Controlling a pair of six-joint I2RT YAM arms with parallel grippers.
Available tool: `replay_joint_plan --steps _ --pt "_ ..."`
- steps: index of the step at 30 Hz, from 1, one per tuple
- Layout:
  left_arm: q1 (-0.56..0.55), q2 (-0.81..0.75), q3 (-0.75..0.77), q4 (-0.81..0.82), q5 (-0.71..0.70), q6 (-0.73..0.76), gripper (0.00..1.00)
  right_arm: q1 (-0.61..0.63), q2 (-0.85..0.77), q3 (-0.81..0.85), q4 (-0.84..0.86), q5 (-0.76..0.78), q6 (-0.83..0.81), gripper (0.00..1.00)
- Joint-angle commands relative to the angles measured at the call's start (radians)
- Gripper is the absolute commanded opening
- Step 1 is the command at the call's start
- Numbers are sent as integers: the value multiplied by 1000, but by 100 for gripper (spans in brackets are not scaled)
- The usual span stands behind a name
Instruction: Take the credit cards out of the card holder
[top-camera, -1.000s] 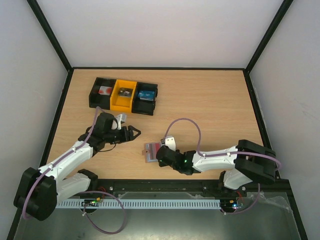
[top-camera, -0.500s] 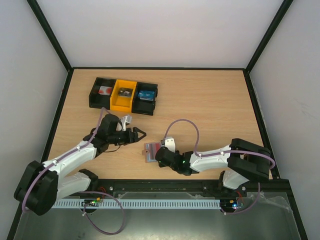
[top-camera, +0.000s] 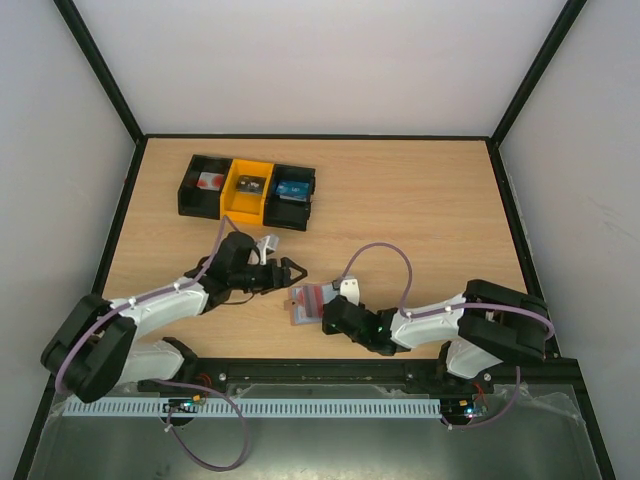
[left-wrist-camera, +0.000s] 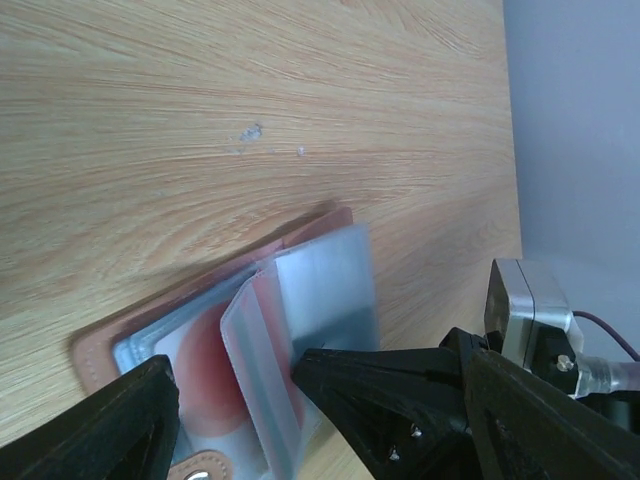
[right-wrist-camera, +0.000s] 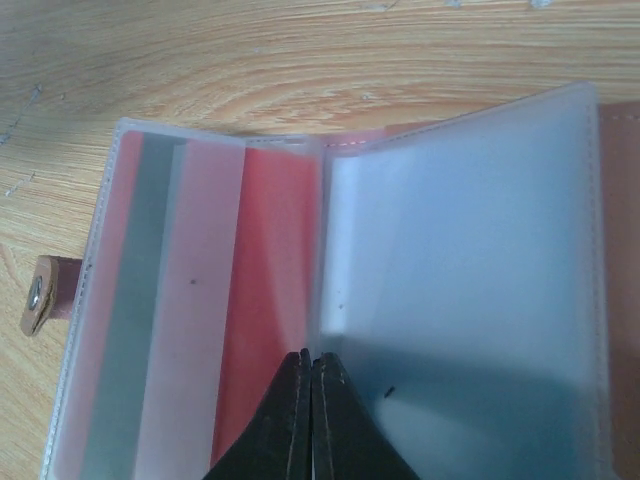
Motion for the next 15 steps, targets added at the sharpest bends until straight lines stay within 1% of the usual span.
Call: replay_joint_plan --steps 1,9,15 --pt "-37 56 -23 125 -9 -51 80 -18 -23 -66 36 -28 29 2" --pt "-97 181 -20 260 -7 -106 80 -29 -35 -93 67 -50 32 2" --pt "-123 224 0 268 -15 -113 80 -32 -40 -98 70 -50 31 2"
